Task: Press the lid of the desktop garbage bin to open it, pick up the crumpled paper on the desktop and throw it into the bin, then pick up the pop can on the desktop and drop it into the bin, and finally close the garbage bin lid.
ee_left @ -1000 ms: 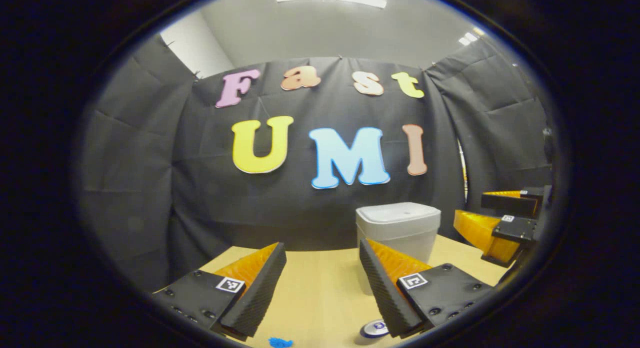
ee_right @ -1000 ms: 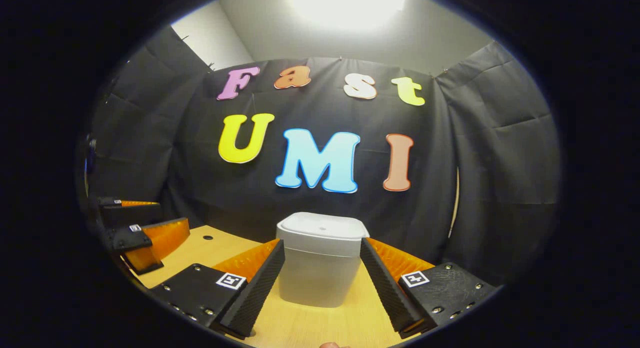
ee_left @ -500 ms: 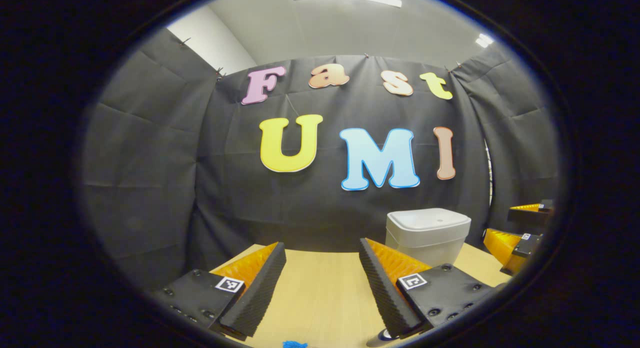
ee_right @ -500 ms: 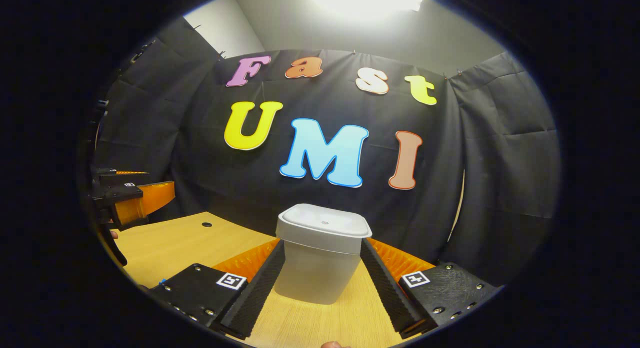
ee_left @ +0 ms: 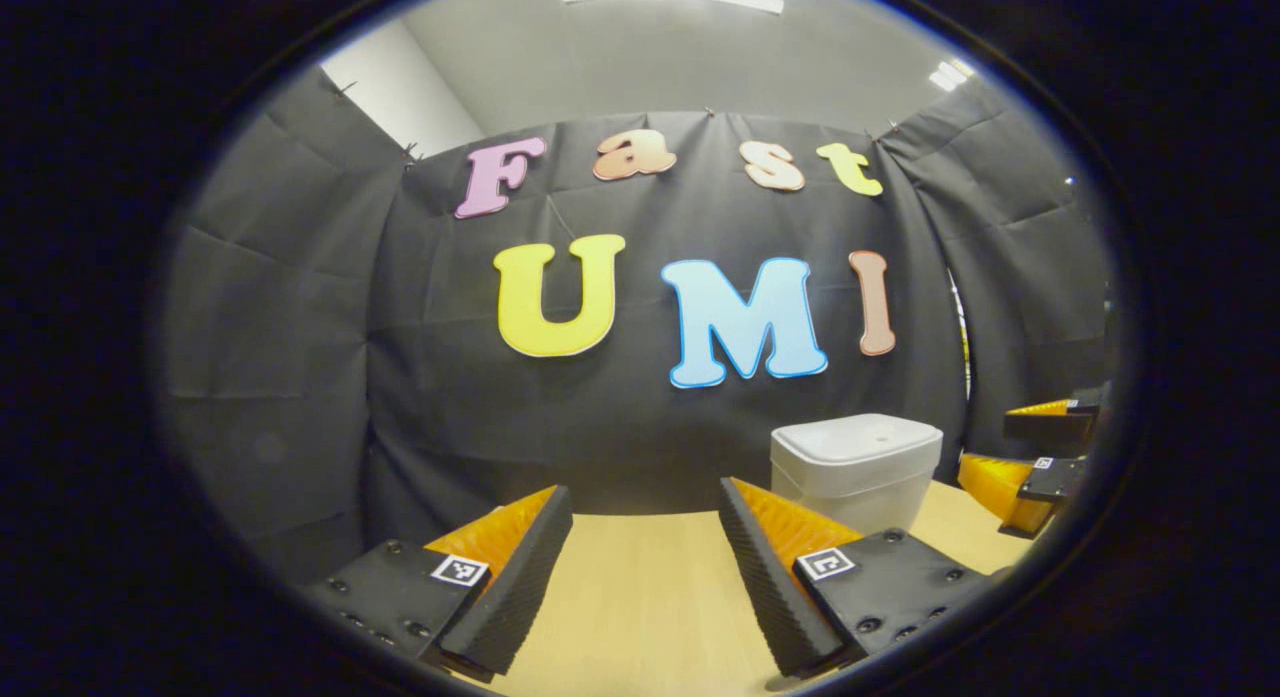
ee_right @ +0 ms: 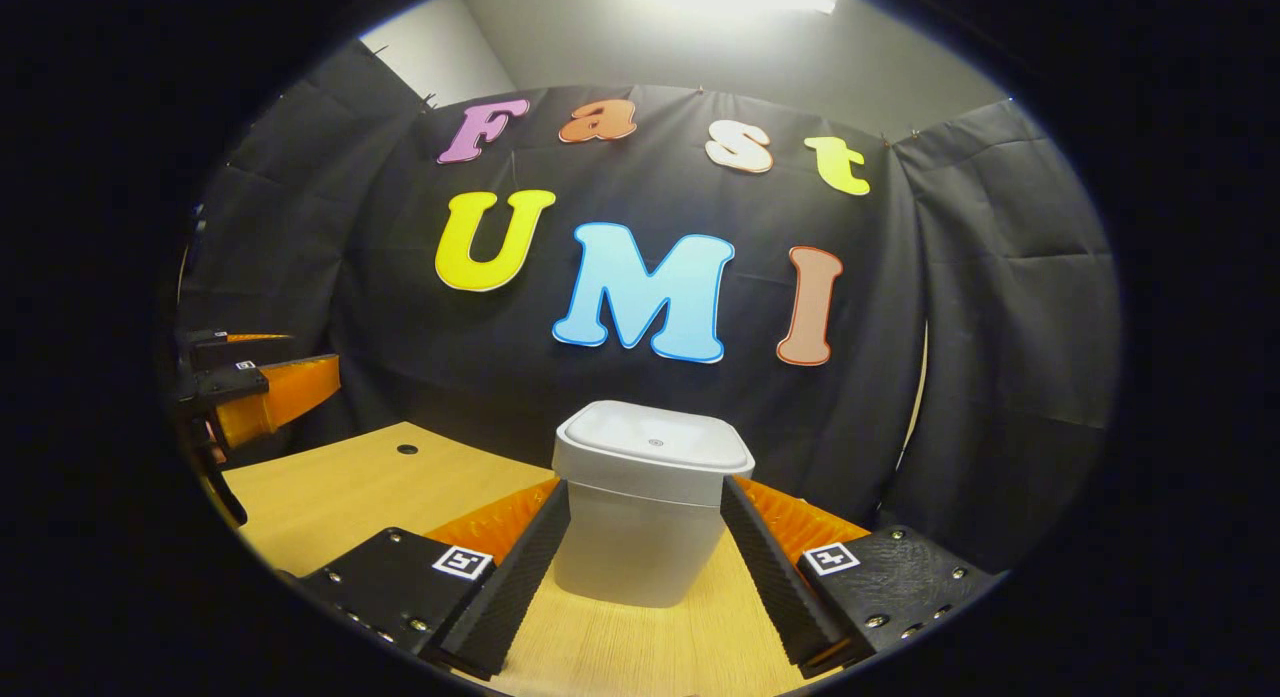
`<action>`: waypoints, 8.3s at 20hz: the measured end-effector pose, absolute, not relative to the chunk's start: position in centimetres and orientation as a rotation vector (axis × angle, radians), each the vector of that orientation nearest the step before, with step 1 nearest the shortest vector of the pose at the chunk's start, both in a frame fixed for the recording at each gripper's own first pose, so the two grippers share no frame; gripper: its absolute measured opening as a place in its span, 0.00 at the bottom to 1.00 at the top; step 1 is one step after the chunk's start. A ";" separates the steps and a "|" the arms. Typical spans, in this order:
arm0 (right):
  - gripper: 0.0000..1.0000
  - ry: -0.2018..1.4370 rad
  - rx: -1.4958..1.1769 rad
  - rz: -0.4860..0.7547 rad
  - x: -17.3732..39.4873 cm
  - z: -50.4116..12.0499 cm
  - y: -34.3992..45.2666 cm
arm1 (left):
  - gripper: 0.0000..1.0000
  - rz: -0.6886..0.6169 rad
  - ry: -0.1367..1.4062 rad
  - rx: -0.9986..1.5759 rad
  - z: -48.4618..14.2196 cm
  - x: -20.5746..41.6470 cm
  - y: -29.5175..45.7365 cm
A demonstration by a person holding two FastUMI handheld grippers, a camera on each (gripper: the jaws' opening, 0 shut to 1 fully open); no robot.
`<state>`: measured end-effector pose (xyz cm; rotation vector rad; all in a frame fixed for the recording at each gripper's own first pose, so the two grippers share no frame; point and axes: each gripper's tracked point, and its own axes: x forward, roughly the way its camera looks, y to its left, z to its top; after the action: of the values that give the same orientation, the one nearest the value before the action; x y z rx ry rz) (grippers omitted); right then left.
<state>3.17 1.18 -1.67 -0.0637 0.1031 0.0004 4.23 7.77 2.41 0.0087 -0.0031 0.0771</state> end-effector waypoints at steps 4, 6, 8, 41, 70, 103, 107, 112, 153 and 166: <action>0.66 0.113 -0.073 -0.010 3.6 -1.8 1.9 | 0.98 0.067 0.004 0.008 2.1 4.6 8.6; 0.50 0.111 -0.076 -0.020 3.8 -1.7 2.0 | 0.98 0.061 0.004 0.013 2.1 4.8 8.8; 0.43 0.109 -0.066 -0.030 4.2 -1.4 1.8 | 0.98 0.053 0.003 0.009 2.4 4.9 8.7; 0.00 0.206 0.126 0.003 18.9 -4.6 -0.8 | 0.96 0.129 0.050 -0.042 -1.0 7.1 11.6; 0.00 0.068 -0.010 -0.009 15.1 1.0 0.5 | 0.95 0.153 0.056 -0.035 -2.1 4.7 11.4; 0.53 0.230 0.119 -0.128 4.7 -3.8 1.6 | 0.99 -0.123 0.709 0.028 -32.4 -1.7 9.3; 0.89 0.219 0.102 -0.188 4.0 -2.5 1.8 | 0.95 -0.186 0.732 0.016 -33.7 -2.3 8.8; 0.89 0.217 0.063 -0.161 3.9 -2.4 2.5 | 1.00 -0.175 0.770 0.013 -35.5 -2.8 9.4; 0.89 0.172 0.089 -0.075 -3.1 -4.2 -5.8 | 0.13 0.046 0.366 -0.006 -17.7 2.8 8.9; 0.89 0.173 0.062 -0.063 -2.5 -4.1 -5.5 | 0.14 -0.060 0.118 -0.092 -4.3 9.9 3.8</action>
<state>-2.51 -5.49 -4.06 0.0625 0.1735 -0.0633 9.86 3.81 -4.28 -0.0917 0.1182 -0.0599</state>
